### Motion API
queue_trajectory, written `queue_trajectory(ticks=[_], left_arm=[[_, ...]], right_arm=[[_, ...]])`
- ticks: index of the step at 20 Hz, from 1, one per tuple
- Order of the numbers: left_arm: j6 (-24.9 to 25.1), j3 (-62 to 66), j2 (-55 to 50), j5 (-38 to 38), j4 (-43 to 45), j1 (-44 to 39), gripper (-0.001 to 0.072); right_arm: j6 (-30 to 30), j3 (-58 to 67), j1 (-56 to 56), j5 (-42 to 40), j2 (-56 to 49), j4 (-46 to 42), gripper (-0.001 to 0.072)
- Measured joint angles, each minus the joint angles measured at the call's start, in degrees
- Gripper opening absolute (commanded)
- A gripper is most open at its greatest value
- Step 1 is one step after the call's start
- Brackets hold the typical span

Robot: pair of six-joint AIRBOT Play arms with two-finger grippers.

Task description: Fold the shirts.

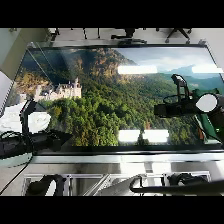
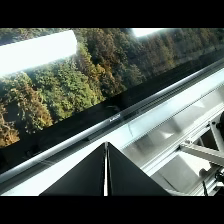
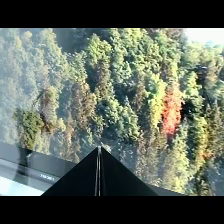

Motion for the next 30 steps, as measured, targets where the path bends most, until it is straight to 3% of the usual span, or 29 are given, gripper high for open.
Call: queue_trajectory(ticks=[16,20,21,22,23,26,30], left_arm=[[0.0,0.0,0.0,0.1,0.0,0.0,0.002],[0.0,0.0,0.0,5.3,0.5,0.0,0.0025],[0.0,0.1,-0.2,7.7,2.1,0.0,0.0078],[0.0,0.6,-0.6,10.3,5.0,0.0,0.049],[0.0,1.5,-1.6,12.8,9.6,0.0,0.0696],[0.0,5.2,-7.5,19.7,29.7,0.0,0.0699],[0.0,8.8,-20.2,27.1,50.0,0.6,0.0699]], right_arm=[[0.0,0.0,0.0,0.0,0.0,0.0,0.0016],[0.0,0.0,0.0,-0.7,-0.3,0.1,0.0017],[0.0,0.0,0.0,-1.0,-0.5,0.2,0.0018],[0.0,0.0,0.0,-1.2,-0.9,0.3,0.0026],[0.0,0.0,0.0,-1.8,-1.2,0.5,0.0033],[0.0,0.0,0.0,-3.3,-2.6,0.5,0.061],[0.0,0.0,0.0,-5.7,-4.7,0.6,0.062]])
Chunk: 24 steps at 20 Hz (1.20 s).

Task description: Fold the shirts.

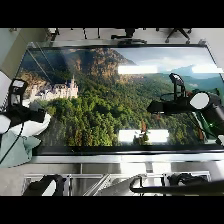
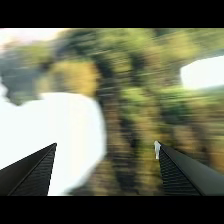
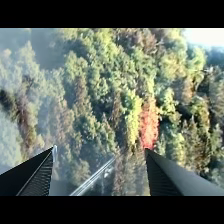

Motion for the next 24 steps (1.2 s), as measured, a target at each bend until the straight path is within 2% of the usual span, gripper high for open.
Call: queue_trajectory(ticks=[3,6,11,12,13,14,15,17,18,21,24], left_arm=[[0.0,1.0,-11.4,4.4,6.6,2.0,0.0699],[0.7,1.4,-21.3,6.3,9.7,5.0,0.07],[3.8,1.6,-30.4,5.1,11.4,9.3,0.0697],[4.1,1.6,-31.3,4.9,11.6,9.8,0.0673],[4.3,1.7,-31.8,4.9,11.6,10.1,0.0389],[4.6,1.7,-32.3,4.8,11.7,10.2,0.0011],[4.8,2.0,-32.7,4.6,12.3,10.2,0.0017],[5.1,4.3,-33.1,2.9,12.1,9.4,0.0016],[5.1,6.3,-33.2,2.1,11.8,8.6,0.0016],[4.5,16.2,-33.0,-4.2,10.8,3.9,0.0016],[3.4,27.9,-30.9,-11.5,4.3,-3.2,0.0016]], right_arm=[[0.0,0.0,0.0,-0.9,-1.6,-0.2,0.062],[-0.1,0.0,0.0,-1.2,-2.8,-0.4,0.062],[-0.2,0.0,0.0,-1.4,-4.0,-0.4,0.062],[-0.2,0.0,0.0,-1.5,-4.2,-0.4,0.0619],[-0.2,0.0,0.0,-1.5,-4.3,-0.4,0.0619],[-0.2,0.0,0.0,-1.5,-4.4,-0.4,0.0613],[-0.2,0.0,0.0,-1.5,-4.5,-0.4,0.052],[-0.2,0.0,0.0,-1.5,-4.5,-0.5,0.0139],[-0.2,0.0,0.0,-1.5,-4.6,-0.4,0.0083],[-0.2,0.0,0.0,-1.4,-4.6,-0.5,0.0084],[-0.2,0.0,-0.1,-0.6,-4.6,-0.5,0.0084]])
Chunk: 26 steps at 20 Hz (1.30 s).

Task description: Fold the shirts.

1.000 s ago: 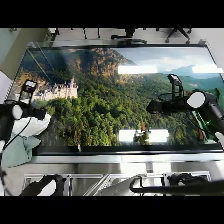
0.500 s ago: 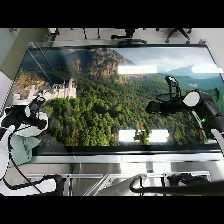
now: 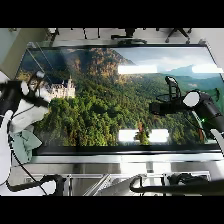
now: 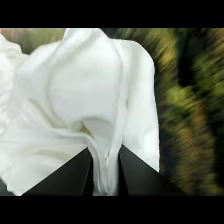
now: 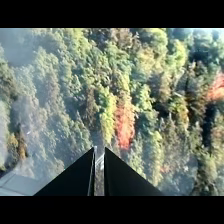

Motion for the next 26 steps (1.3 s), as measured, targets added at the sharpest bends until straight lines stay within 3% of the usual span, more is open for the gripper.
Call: queue_trajectory(ticks=[4,8,9,10,11,12,15,17,22,26], left_arm=[[-2.6,8.9,5.8,-4.8,-14.6,-11.4,0.0017],[-7.4,6.0,9.4,-4.3,-22.1,-22.9,0.0018],[-8.6,4.0,9.6,-3.1,-22.9,-25.4,0.0026],[-10.1,1.7,9.5,-1.4,-23.6,-27.9,0.0028],[-11.6,-0.5,9.1,0.6,-24.2,-30.3,0.0296],[-12.9,-2.3,8.5,2.4,-24.7,-32.4,0.0682],[-15.7,-4.4,6.1,5.3,-25.2,-36.4,0.0706],[-16.4,-2.4,5.1,3.7,-25.3,-35.9,0.0706],[-16.4,2.7,6.3,-4.8,-25.4,-22.9,0.0707],[-15.8,-5.4,7.8,-8.3,-27.0,-10.0,0.0706]], right_arm=[[0.0,0.0,-0.1,0.9,0.9,-0.6,0.0085],[0.0,0.0,-0.1,1.4,2.4,-1.3,0.0088],[0.0,0.0,-0.1,1.5,2.5,-1.4,0.0111],[0.0,0.0,-0.1,1.8,2.7,-1.4,0.0244],[0.0,0.0,-0.1,2.0,2.8,-1.4,0.0334],[0.0,0.0,-0.1,2.2,2.8,-1.4,0.0351],[0.0,0.0,-0.1,2.4,3.0,-1.5,0.0382],[0.0,0.3,-0.1,2.4,3.0,-1.5,0.0539],[0.0,0.8,0.0,1.7,1.9,-1.1,0.0538],[-1.0,-0.4,1.5,3.1,-1.8,0.6,0.0538]])
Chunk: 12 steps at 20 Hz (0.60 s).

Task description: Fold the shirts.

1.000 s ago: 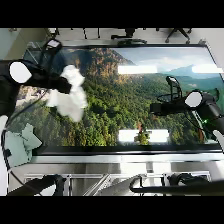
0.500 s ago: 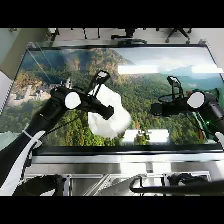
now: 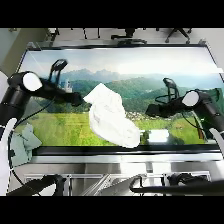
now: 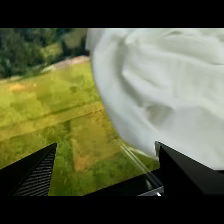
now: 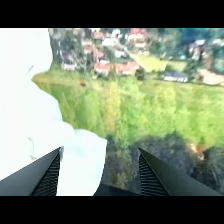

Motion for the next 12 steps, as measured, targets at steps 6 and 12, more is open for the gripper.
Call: queue_trajectory(ticks=[6,12], left_arm=[[10.3,-18.0,-2.8,10.2,-14.8,7.2,0.0706],[22.5,-19.3,-14.7,17.7,-33.0,3.9,0.0704]], right_arm=[[-7.3,-3.5,5.9,-1.3,-7.7,9.4,0.053],[-17.8,-4.0,8.1,-5.4,-14.2,24.4,0.0518]])
